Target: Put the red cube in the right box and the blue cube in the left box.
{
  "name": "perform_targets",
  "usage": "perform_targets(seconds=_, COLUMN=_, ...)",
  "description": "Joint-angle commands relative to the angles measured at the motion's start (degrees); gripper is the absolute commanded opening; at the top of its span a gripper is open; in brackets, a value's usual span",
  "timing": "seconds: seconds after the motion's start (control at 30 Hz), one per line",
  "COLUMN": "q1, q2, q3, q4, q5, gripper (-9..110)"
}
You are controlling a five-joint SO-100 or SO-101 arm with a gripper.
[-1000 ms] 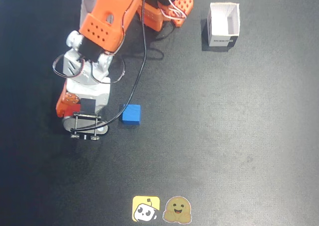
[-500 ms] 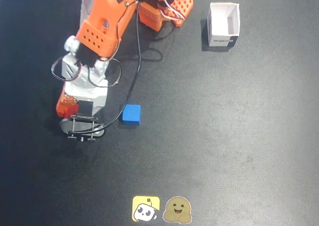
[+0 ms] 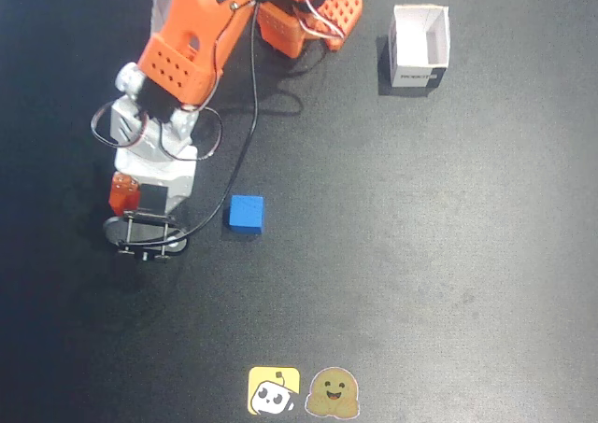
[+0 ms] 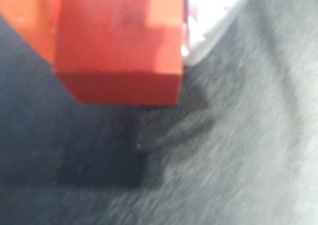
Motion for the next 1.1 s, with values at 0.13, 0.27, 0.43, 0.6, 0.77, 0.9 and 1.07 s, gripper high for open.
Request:
perform_targets(seconds=0.13, q1=2.3, q2=10.2, q3=-5.0, q4=10.6, q5=0.8, gripper=14)
perform_targets(seconds=0.27, q1=5.1, q2=12.3, q3=-6.7, q4=14.0, q5=0.8, gripper=14)
perform_targets(seconds=0.43, q1=7.6, q2=15.1, q3=-7.1, q4=17.4, q5=1.2, gripper=14)
perform_targets(seconds=0.6, q1=9.3, q2=17.1, q3=-6.6, q4=21.2, q5=2.6, gripper=14)
perform_targets(seconds=0.77, q1=11.5, q2=21.7, q3=-6.2, q4=25.4, q5=2.8, gripper=14)
perform_targets(seconds=0.9, q1=14.1, q2=24.1, q3=-5.4, q4=28.1, q5=3.3, gripper=14)
perform_targets(seconds=1.07, q1=18.0, q2=26.6, q3=-4.0, q4=30.9, q5=5.8, gripper=14)
